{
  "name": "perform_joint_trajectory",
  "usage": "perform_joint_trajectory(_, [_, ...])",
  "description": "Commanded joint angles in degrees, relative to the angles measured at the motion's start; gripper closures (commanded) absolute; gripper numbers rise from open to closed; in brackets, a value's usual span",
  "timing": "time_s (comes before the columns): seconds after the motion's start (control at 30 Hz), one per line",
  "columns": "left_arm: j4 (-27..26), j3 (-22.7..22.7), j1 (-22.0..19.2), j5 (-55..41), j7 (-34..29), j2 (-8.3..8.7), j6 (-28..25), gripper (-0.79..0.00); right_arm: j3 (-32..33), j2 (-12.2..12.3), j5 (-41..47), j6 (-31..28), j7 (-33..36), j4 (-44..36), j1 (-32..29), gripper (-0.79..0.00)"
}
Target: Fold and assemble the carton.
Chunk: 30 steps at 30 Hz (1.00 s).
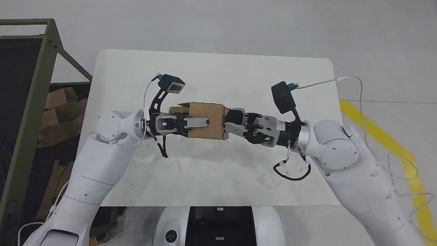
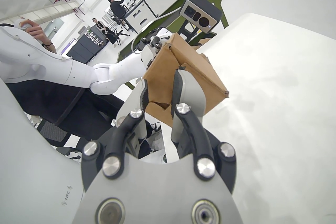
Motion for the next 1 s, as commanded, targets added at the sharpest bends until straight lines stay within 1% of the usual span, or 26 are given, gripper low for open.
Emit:
perform_joint_trajectory(0.0, [0.03,0.07,-0.09,0.02,-0.06,0.02,0.06,0.000,0.19,0.04,-0.42,0.06,-0.05,0.14,-0.08,-0.157])
perform_joint_trajectory(0.13, [0.13,0.10,-0.16,-0.08,0.02,0.04,-0.02,0.000,0.69,0.17,-0.77,-0.14,0.12,0.23,-0.40,-0.129])
perform_joint_trajectory(0.47, [-0.06,0.20,-0.18,-0.08,0.05,0.13,-0.04,0.000,0.45,0.27,-2.36,1.24,0.85,-0.11,-0.53,-0.126])
perform_joint_trajectory(0.97, [-0.11,0.43,-0.02,-0.19,0.16,0.23,-0.16,0.000,-2.44,-0.35,-3.22,1.94,0.40,0.66,1.57,-0.108])
